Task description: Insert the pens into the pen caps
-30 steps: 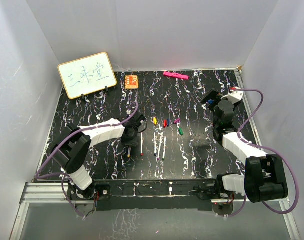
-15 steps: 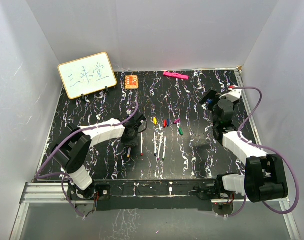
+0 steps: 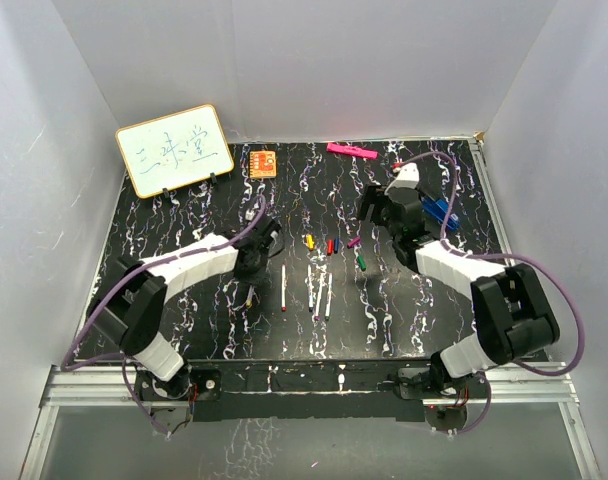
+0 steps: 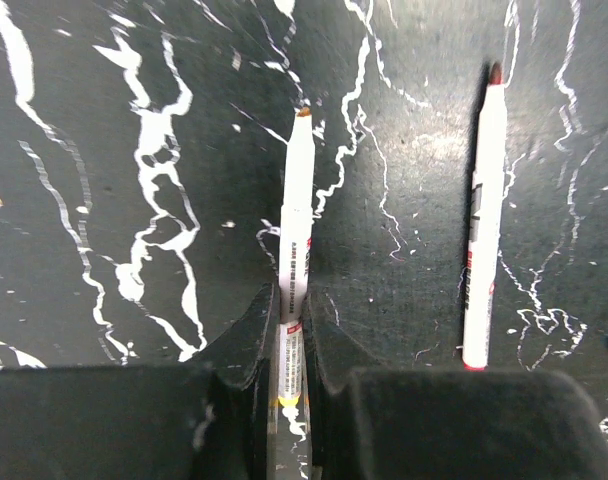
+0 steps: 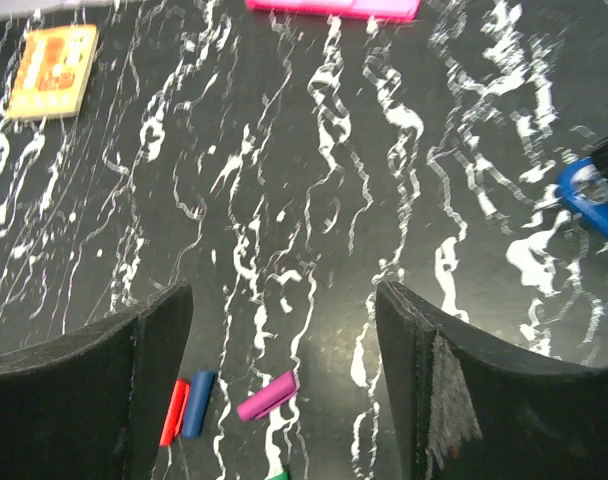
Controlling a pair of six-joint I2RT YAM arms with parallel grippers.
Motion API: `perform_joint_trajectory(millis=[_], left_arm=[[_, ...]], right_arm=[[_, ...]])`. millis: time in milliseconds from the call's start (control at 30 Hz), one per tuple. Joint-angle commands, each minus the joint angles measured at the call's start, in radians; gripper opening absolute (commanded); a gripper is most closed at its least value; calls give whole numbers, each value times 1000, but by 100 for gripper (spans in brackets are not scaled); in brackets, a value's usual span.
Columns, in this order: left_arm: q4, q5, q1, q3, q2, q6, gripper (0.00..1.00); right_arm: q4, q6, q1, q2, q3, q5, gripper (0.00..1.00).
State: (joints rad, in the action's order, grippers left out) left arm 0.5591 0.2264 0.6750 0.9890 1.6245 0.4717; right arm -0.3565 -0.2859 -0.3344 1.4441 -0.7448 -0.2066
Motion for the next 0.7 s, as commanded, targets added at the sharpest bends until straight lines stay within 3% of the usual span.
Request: perform_joint_trajectory(millis=[0, 167, 433, 567, 667], left_arm=[[33, 14, -23, 40, -119, -43, 0], [17, 18, -26, 28, -162, -33, 0], [-70, 16, -31, -50, -251, -2, 0], [-91, 28, -37, -89, -317, 16, 0], [-100, 28, -40, -116, -348, 27, 0]], right_arm=[[49, 27, -36, 58, -99, 91, 68], [99, 63, -133, 129, -171, 73, 59], [180, 69, -264, 228, -260, 19, 58], [226, 59, -297, 273, -305, 32, 44], [245, 59, -314, 315, -332, 37, 45]])
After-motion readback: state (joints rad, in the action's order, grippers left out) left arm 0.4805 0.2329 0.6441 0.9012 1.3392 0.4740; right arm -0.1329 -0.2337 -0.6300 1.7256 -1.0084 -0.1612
